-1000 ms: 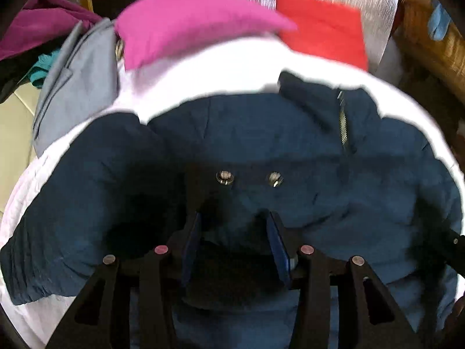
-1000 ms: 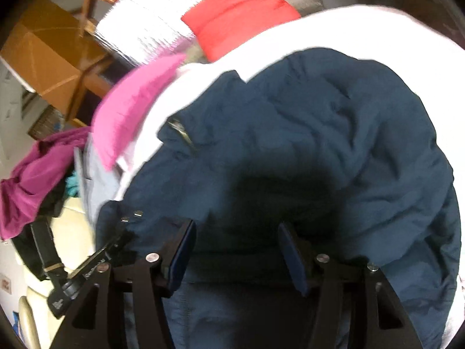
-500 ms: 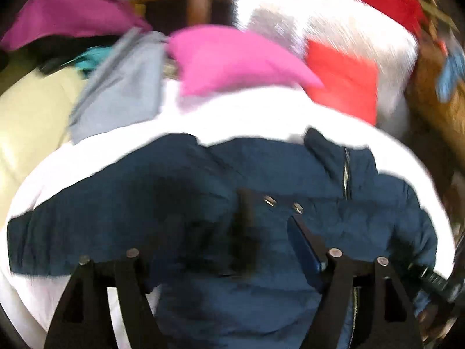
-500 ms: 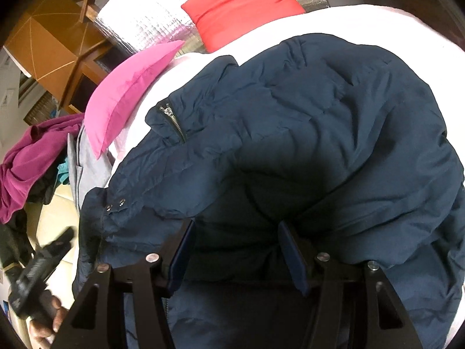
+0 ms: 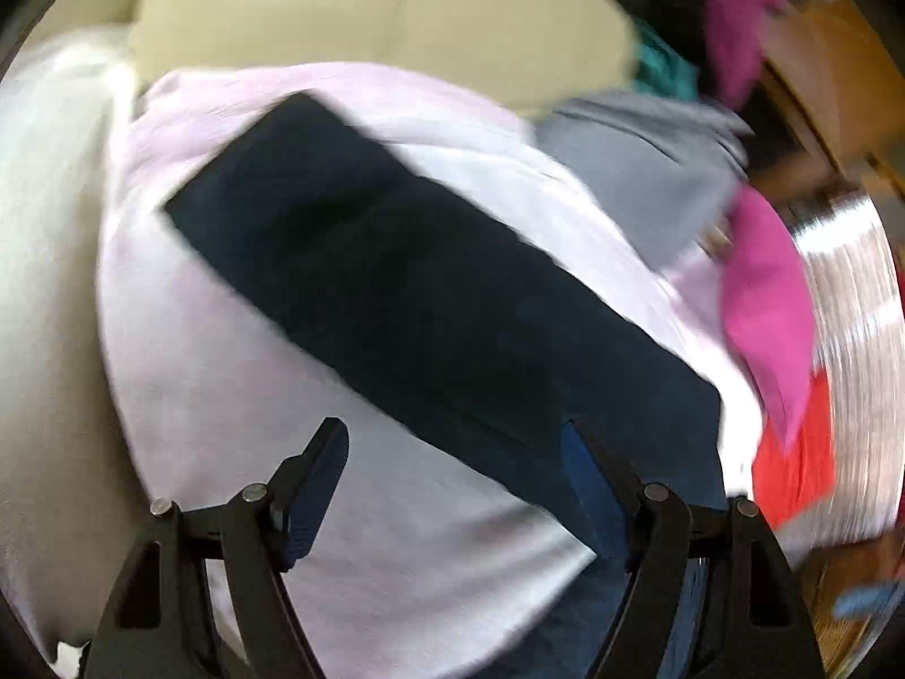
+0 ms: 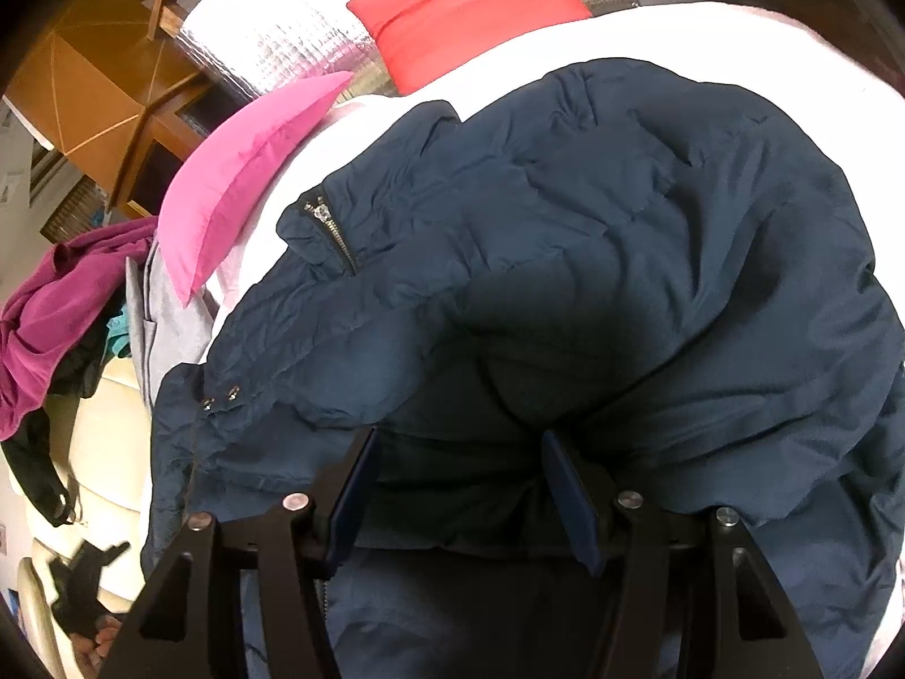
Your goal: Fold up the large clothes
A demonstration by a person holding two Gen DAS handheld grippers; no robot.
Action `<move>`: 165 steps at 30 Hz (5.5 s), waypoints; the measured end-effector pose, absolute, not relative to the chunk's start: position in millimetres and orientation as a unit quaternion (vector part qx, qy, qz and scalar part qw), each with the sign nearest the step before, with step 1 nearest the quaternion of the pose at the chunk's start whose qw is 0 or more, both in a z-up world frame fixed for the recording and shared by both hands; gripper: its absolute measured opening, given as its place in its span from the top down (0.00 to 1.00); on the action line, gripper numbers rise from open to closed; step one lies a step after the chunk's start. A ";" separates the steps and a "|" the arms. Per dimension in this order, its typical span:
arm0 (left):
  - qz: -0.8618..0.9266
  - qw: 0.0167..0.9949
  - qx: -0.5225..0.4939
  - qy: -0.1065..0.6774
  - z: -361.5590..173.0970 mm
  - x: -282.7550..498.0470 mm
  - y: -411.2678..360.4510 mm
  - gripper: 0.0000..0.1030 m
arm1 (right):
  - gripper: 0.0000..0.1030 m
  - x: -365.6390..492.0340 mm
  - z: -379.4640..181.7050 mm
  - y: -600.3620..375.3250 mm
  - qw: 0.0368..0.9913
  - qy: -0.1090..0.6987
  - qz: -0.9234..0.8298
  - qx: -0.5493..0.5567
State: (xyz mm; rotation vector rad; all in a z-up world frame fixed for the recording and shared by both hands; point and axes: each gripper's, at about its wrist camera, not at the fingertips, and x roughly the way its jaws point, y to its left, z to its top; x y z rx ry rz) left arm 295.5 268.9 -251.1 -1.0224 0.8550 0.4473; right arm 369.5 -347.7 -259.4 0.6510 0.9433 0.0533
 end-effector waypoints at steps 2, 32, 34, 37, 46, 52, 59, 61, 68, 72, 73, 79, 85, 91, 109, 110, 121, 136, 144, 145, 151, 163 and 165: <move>0.207 0.741 -0.502 0.394 -264.9 289.2 281.8 0.25 | 0.38 369.6 -259.9 -349.0 0.840 0.445 0.029 0.310; 0.055 0.942 -0.233 0.234 -83.5 319.2 149.7 0.91 | 0.34 319.9 -236.8 -393.5 0.846 0.370 0.063 0.378; 0.000 0.953 -0.193 0.233 -67.5 324.7 101.8 0.91 | 0.33 312.7 -230.0 -402.6 0.851 0.359 0.064 0.378; -0.076 0.954 -0.149 0.249 -63.6 333.5 32.5 0.92 | 0.30 296.9 -220.8 -420.6 0.857 0.346 0.056 0.378; -0.220 0.892 -0.085 0.387 -145.7 362.2 -117.0 0.93 | 0.30 262.6 -220.5 -463.1 0.856 0.344 0.028 0.386; -0.244 0.823 -0.047 0.511 -218.5 371.2 -144.9 0.87 | 0.30 261.2 -229.5 -463.4 0.850 0.355 0.026 0.388; -0.393 0.768 -0.035 0.505 -194.5 353.9 -119.8 0.27 | 0.30 276.0 -224.4 -440.2 0.850 0.367 0.055 0.374; -0.413 0.768 -0.039 0.488 -183.0 351.6 -106.3 0.27 | 0.29 281.1 -220.7 -432.1 0.849 0.368 0.064 0.373; -0.311 0.836 -0.113 0.438 -161.2 394.4 -15.9 0.27 | 0.24 298.8 -228.8 -421.1 0.831 0.383 0.070 0.396; -0.268 0.840 -0.189 0.433 -171.4 414.2 20.8 0.27 | 0.24 314.1 -239.6 -415.5 0.812 0.397 0.083 0.420; -0.263 0.844 -0.194 0.426 -169.8 413.9 25.4 0.27 | 0.24 319.8 -242.6 -411.7 0.808 0.402 0.086 0.423; -0.304 0.840 -0.189 0.408 -159.8 403.2 22.3 0.26 | 0.24 334.4 -240.9 -385.3 0.804 0.416 0.104 0.412; -0.316 0.839 -0.166 0.411 -160.0 401.7 17.1 0.26 | 0.26 350.5 -250.6 -358.1 0.796 0.454 0.092 0.389; -0.326 0.845 -0.128 0.404 -157.6 391.8 12.8 0.26 | 0.79 356.8 -224.8 -345.6 0.832 0.443 0.061 0.329; -0.173 0.864 -0.115 0.459 -187.0 424.1 30.3 0.20 | 0.27 346.0 -228.6 -442.8 0.830 0.374 -0.018 0.414; -0.154 0.857 -0.113 0.478 -196.8 430.1 32.4 0.20 | 0.27 345.4 -227.8 -441.9 0.834 0.372 -0.015 0.408; -0.133 0.862 -0.001 0.490 -211.1 428.4 0.5 0.20 | 0.79 363.8 -218.6 -403.1 0.859 0.430 -0.011 0.279; -0.093 0.868 0.028 0.487 -213.0 439.2 -5.8 0.20 | 0.31 358.9 -218.9 -417.4 0.860 0.405 -0.057 0.304; -0.098 0.903 0.000 0.419 -182.5 426.2 -1.4 0.20 | 0.31 350.9 -161.8 -369.9 0.909 0.360 -0.011 0.208; -0.102 0.903 0.001 0.417 -182.2 426.9 -3.1 0.20 | 0.31 355.0 -161.6 -357.2 0.909 0.367 0.012 0.197; -0.118 0.885 0.047 0.448 -199.4 429.7 -26.5 0.20 | 0.35 377.8 -192.2 -298.7 0.886 0.426 0.057 0.176; -0.111 0.870 0.098 0.470 -214.3 429.6 -41.5 0.19 | 0.70 400.3 -226.9 -311.8 0.840 0.482 0.043 0.245; -0.118 0.875 0.088 0.462 -208.1 427.1 -39.9 0.19 | 0.70 393.0 -211.4 -308.6 0.852 0.463 0.053 0.240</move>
